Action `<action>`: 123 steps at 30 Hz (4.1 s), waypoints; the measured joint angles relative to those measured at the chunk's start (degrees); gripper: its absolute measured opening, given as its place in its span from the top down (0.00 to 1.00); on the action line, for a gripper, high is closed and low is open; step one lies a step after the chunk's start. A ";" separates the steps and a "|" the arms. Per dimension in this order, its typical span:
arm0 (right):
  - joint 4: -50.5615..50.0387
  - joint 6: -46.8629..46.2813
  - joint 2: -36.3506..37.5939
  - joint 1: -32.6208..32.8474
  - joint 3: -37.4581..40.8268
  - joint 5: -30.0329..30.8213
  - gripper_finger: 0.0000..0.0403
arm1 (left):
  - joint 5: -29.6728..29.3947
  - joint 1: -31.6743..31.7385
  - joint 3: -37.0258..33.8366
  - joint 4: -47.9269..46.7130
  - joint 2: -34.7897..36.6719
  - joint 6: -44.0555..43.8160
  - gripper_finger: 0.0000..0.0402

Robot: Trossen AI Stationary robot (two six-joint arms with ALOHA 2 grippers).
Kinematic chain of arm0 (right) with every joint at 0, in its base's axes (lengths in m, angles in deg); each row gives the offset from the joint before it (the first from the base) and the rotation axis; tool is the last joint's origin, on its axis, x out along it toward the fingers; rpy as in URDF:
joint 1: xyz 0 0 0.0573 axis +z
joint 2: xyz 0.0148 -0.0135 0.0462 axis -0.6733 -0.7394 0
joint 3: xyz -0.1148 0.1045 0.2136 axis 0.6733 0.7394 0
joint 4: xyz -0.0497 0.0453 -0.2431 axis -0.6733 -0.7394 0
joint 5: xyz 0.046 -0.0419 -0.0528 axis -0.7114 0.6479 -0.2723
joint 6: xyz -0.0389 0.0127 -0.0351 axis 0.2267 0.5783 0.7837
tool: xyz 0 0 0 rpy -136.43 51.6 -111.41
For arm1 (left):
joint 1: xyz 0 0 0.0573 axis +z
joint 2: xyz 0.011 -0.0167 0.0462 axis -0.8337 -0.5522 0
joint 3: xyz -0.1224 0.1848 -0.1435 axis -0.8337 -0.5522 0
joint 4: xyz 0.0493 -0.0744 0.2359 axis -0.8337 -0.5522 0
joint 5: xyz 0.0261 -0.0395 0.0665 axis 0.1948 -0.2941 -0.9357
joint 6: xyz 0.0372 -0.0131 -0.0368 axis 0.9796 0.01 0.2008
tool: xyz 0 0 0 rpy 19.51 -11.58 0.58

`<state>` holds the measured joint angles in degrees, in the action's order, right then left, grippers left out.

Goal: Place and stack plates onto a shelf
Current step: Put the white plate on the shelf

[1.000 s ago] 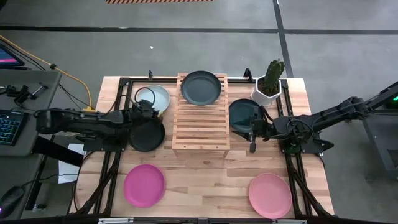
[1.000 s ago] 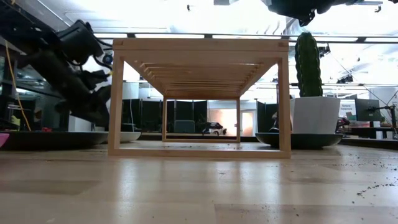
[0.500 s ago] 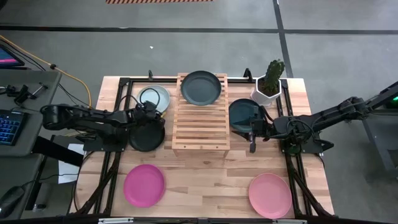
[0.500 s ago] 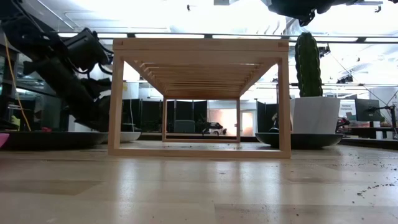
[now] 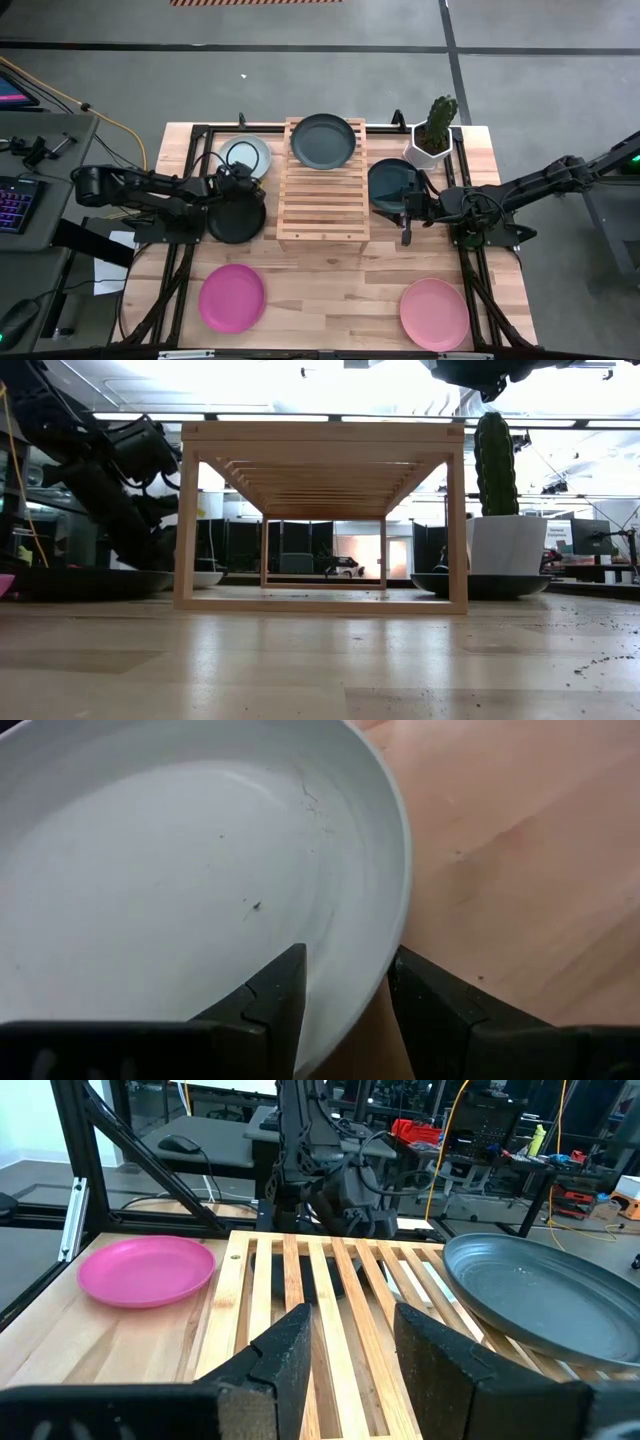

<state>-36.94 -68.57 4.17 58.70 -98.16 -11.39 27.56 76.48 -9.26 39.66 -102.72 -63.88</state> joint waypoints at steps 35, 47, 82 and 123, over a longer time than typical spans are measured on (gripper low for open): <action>-0.13 -0.96 0.00 -0.02 0.00 0.00 0.66 | -5.30 -3.06 6.93 -5.58 1.08 7.79 1.00; -0.57 -1.50 0.02 0.00 0.00 0.00 0.66 | -17.46 -11.05 12.77 -22.24 8.49 3.64 1.00; -1.79 -3.45 -0.04 -0.02 0.00 0.00 0.66 | -11.85 -56.03 22.48 16.72 10.12 45.20 1.00; -0.95 -2.56 -0.07 0.00 0.00 0.00 0.66 | -2.63 -45.48 42.84 -7.86 -14.84 35.24 0.92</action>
<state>-37.89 -71.12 4.10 58.70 -98.16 -11.39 24.92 31.01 33.58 31.80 -117.56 -28.64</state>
